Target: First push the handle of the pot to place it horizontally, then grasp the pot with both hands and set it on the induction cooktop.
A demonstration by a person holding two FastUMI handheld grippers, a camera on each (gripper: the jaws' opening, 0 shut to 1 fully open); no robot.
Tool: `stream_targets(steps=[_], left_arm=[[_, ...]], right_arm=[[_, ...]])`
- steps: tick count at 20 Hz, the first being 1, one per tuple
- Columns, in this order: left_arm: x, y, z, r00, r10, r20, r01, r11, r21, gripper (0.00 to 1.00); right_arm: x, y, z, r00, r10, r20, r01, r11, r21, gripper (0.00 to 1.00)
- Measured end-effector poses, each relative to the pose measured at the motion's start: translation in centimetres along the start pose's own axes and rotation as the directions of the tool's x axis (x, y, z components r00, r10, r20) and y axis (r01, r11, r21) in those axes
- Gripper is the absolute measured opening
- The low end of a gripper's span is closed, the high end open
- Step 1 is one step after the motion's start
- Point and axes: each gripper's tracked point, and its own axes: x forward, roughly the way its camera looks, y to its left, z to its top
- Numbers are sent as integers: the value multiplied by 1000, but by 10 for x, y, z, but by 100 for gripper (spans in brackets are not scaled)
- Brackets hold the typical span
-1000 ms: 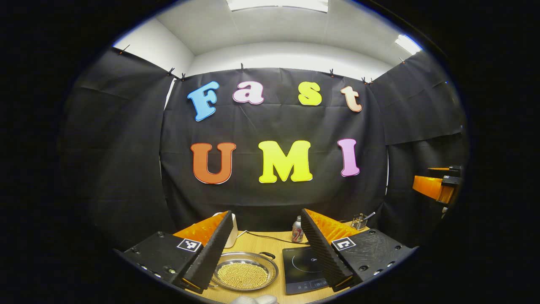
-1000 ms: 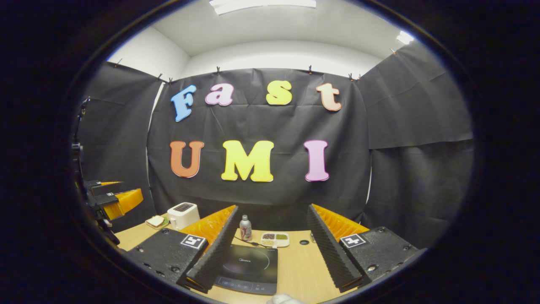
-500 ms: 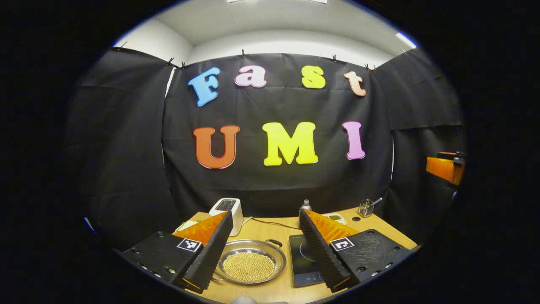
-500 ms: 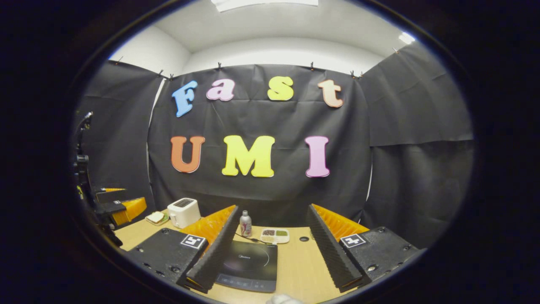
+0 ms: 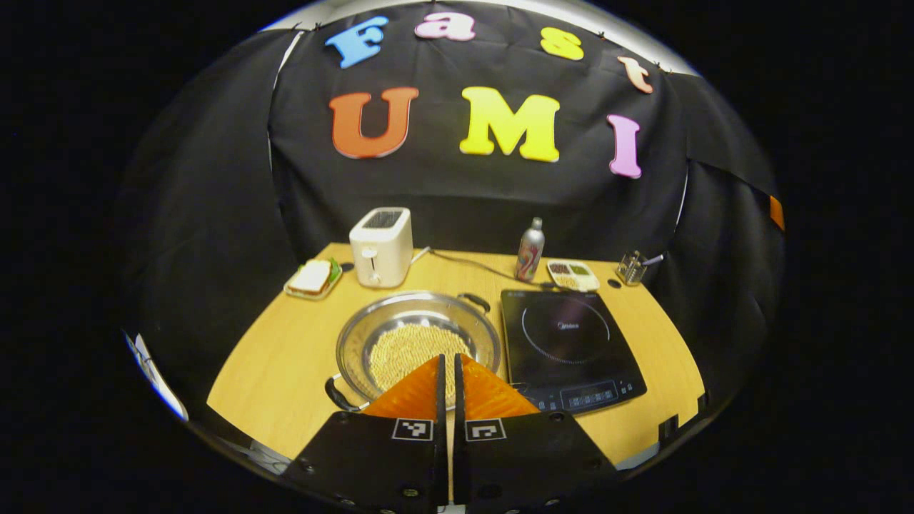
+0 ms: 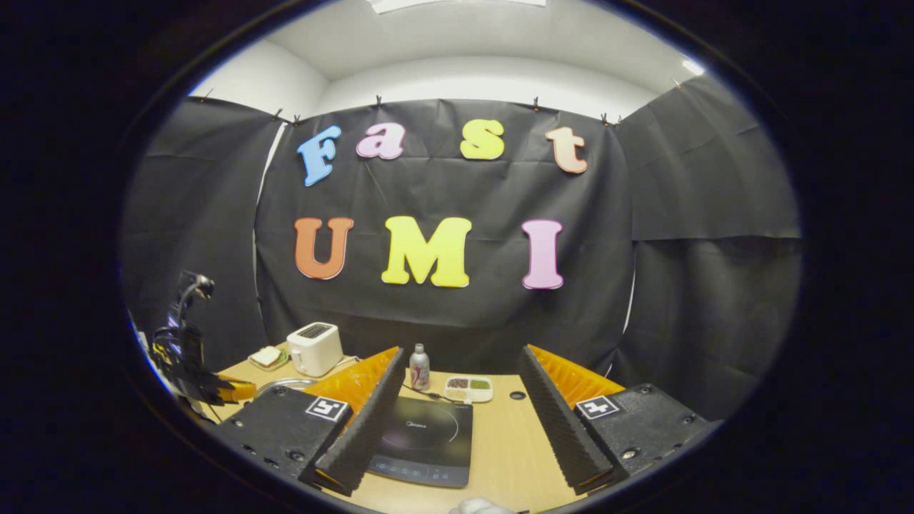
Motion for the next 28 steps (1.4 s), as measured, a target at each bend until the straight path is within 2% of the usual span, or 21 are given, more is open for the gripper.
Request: stream_targets(steps=[5,10,11,12,13,21,22,23,24,25,26,27,28], left_arm=[[25,22,-71,981,4,-195,-4,1000,4,0],[44,44,-105,952,23,-304,-33,999,-26,0],[49,48,-106,950,33,-310,-40,999,-17,0],[54,54,-110,945,45,-324,-48,999,1,9],[56,58,-111,942,52,-331,-51,999,12,0],[80,87,-124,909,100,-406,-94,995,34,0],[82,90,-125,904,108,-413,-102,994,36,9],[84,95,-125,903,117,-414,-110,993,42,9],[85,101,-125,900,130,-416,-121,992,47,0],[86,104,-125,899,137,-416,-130,990,47,8],[86,105,-127,896,136,-422,-132,990,39,9],[87,106,-129,894,136,-426,-134,990,35,0],[87,109,-130,894,143,-425,-138,989,42,0]], right_arm=[[3,-2,-7,1000,-6,-16,7,1000,24,96],[5,-6,-17,999,-22,-46,24,999,48,96],[6,-9,-21,998,-25,-51,28,998,53,96],[7,-11,-22,998,-32,-54,35,998,57,96],[7,-13,-24,997,-41,-61,44,997,60,96],[5,-16,-34,995,-61,-80,65,996,54,96],[5,-18,-33,995,-66,-79,70,996,55,97],[5,-21,-35,994,-70,-81,75,996,57,100],[5,-22,-37,994,-74,-85,79,995,61,96],[5,-23,-38,993,-76,-89,82,995,63,96],[6,-24,-40,992,-78,-96,85,994,66,96],[7,-25,-42,992,-79,-102,87,994,70,100],[7,-25,-43,991,-78,-109,87,993,76,96]])
